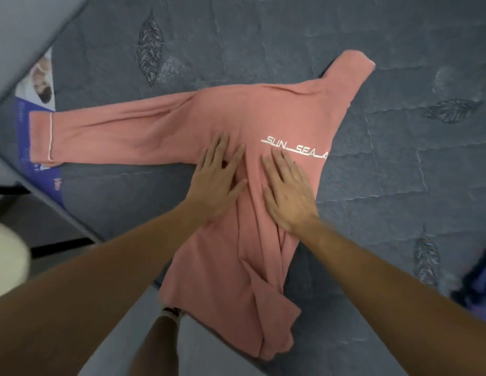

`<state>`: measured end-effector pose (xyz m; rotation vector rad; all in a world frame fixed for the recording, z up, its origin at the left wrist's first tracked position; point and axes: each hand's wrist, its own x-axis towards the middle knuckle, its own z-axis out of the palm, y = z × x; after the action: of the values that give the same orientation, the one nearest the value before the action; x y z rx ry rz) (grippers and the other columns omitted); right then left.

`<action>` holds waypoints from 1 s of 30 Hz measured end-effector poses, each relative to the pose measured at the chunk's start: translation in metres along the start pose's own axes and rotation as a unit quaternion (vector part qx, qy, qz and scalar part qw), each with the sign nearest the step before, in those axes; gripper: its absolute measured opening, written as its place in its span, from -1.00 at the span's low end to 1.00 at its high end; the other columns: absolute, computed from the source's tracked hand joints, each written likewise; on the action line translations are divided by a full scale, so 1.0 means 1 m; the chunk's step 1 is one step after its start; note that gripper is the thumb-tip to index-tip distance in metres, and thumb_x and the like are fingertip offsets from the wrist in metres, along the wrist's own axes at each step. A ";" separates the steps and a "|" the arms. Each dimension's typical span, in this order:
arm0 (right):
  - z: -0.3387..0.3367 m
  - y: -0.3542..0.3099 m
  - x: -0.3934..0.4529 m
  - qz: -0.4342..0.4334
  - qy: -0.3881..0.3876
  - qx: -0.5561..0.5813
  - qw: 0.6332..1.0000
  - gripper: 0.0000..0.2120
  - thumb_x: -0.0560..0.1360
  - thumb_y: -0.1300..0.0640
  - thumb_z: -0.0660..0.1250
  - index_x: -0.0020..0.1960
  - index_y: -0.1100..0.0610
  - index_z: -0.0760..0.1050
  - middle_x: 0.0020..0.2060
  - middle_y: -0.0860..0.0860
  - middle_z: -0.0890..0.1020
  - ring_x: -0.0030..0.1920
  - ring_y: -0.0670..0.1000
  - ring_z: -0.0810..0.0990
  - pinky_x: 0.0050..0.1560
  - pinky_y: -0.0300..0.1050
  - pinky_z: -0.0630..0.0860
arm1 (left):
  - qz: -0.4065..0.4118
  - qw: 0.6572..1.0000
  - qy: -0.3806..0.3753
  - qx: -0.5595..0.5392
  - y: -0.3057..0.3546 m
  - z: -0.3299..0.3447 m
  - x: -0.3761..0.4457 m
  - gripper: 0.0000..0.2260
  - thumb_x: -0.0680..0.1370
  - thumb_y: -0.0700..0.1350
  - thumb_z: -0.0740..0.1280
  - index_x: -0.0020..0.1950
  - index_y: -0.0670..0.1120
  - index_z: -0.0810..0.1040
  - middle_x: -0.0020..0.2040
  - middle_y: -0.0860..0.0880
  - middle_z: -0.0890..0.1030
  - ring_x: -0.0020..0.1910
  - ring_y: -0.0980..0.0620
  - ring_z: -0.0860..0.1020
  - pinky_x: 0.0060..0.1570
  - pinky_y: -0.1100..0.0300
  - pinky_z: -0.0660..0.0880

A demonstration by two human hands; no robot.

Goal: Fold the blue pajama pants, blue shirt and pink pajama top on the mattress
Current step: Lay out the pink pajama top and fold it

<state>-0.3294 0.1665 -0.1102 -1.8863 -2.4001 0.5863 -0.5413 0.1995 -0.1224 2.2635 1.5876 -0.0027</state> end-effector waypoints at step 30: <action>0.040 -0.146 -0.258 0.258 0.088 0.109 0.956 -0.82 0.42 0.15 0.37 -0.18 0.06 0.35 -0.28 0.02 0.53 -0.22 0.22 0.52 -0.28 0.03 0.43 | -0.094 0.932 -0.026 -0.349 -0.023 0.028 -0.272 -0.74 0.49 -0.31 0.35 0.07 0.01 0.48 -0.09 -0.01 0.60 -0.27 -0.04 0.51 -0.15 0.11 0.44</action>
<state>-0.4081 -0.1159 -0.0496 -2.3468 -1.6522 0.6360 -0.6555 -0.0490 -0.0975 1.5461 1.4614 0.3856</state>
